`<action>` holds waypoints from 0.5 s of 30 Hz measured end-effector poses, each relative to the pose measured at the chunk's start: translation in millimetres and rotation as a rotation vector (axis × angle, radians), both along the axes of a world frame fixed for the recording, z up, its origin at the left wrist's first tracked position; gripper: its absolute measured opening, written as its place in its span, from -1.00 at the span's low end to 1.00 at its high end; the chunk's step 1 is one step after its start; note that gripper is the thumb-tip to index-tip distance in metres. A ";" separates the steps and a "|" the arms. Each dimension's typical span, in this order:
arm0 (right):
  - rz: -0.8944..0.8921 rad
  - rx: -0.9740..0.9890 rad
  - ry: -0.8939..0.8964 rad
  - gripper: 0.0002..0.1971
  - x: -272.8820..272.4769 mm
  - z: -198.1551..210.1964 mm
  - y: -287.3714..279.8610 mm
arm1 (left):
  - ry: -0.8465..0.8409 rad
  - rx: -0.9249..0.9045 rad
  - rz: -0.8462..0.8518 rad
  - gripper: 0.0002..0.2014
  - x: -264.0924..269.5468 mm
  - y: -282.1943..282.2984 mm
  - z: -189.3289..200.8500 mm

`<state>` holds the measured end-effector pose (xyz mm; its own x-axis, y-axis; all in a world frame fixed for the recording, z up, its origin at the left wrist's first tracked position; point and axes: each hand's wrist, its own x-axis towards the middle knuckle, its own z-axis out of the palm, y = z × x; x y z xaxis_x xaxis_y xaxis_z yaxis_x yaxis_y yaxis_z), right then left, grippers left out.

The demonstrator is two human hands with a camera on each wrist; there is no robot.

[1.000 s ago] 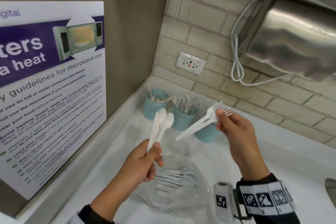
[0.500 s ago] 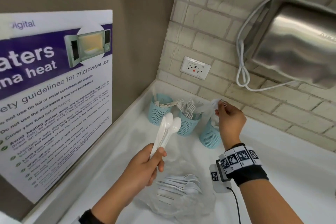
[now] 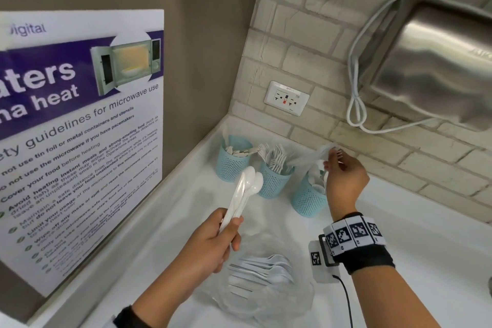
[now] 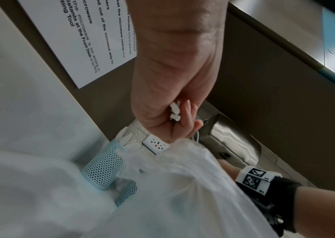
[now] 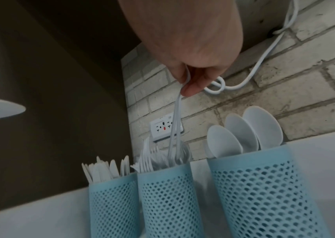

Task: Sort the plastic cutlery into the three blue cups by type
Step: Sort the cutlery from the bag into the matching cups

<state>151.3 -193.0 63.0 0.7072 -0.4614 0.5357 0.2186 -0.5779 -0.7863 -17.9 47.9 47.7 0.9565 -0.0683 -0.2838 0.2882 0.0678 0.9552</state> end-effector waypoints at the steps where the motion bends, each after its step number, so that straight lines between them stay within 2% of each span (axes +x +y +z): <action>1: 0.014 -0.056 0.048 -0.68 1.1 -3.7 0.5 | 0.003 -0.009 -0.007 -0.88 -0.2 -1.2 0.3; 4: 0.116 -0.179 0.271 -0.74 3.9 -10.9 8.5 | 0.013 -0.015 -0.008 -0.94 -0.7 -1.9 2.2; 7: 0.197 -0.189 0.462 -0.60 -1.1 -7.3 18.2 | 0.021 -0.018 -0.001 -0.97 -1.0 -0.2 4.0; 11: 0.264 -0.134 0.398 -0.68 -19.6 4.1 34.5 | 0.005 -0.036 0.011 -0.90 -0.9 2.3 4.0; 13: 0.419 0.028 0.365 -0.80 -32.5 9.0 44.5 | -0.008 -0.040 0.004 -0.86 -0.8 1.9 3.3; 15: 0.606 0.165 0.452 -0.82 -51.3 18.2 55.8 | -0.022 -0.037 -0.008 -0.83 -1.2 1.4 2.6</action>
<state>100.0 -137.1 81.2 0.9953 0.0276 0.0930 0.0969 -0.3273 -0.9400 -19.1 49.3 50.3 0.9619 -0.0859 -0.2597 0.2677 0.1010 0.9582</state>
